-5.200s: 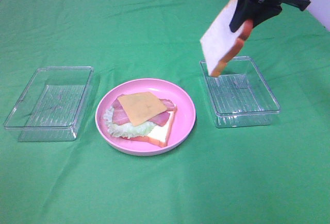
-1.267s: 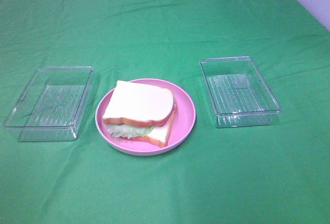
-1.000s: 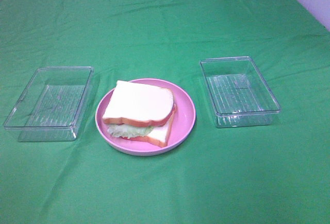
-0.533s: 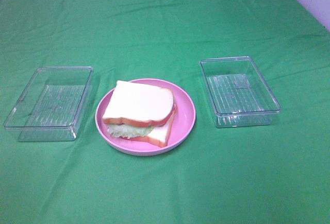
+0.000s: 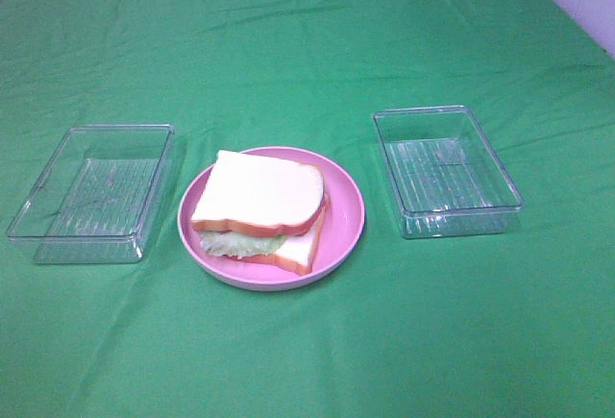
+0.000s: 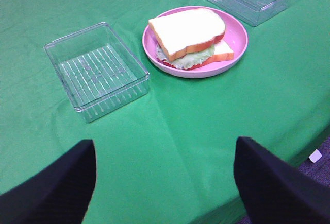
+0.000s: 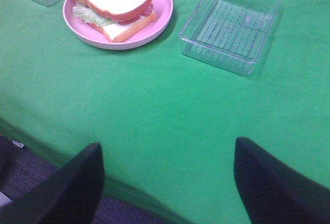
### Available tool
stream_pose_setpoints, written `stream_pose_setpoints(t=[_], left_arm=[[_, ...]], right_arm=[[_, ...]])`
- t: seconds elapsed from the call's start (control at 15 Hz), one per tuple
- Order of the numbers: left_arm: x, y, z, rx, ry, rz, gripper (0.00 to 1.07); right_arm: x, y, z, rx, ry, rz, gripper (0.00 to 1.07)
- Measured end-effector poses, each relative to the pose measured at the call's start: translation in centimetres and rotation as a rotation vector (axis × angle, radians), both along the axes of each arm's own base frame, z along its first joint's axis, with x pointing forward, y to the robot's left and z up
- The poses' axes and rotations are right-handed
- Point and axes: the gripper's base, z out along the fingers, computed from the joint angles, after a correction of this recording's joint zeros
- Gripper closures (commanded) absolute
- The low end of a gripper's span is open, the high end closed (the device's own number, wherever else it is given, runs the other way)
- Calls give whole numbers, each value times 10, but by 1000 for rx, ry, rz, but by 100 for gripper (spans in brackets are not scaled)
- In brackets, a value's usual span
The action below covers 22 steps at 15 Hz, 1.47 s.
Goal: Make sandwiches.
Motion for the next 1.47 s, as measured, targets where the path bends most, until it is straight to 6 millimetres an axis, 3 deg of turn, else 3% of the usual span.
stream_pose_setpoints(t=[0.27,0.73,1.0,1.47], left_arm=[[0,0,0,-1,0,48,35],[-2,-2,0,-1,0,489,35],[-2,-3,0,-1,0,608,35],[-2,-3,0,-1,0,615,35]], right_arm=[[1,0,0,0,0,-62,39],[2,-1,0,6,-24,-472,39],[-11,0,0,23,-107,-472,39],[-11,1,0,28,-108,-470,39]])
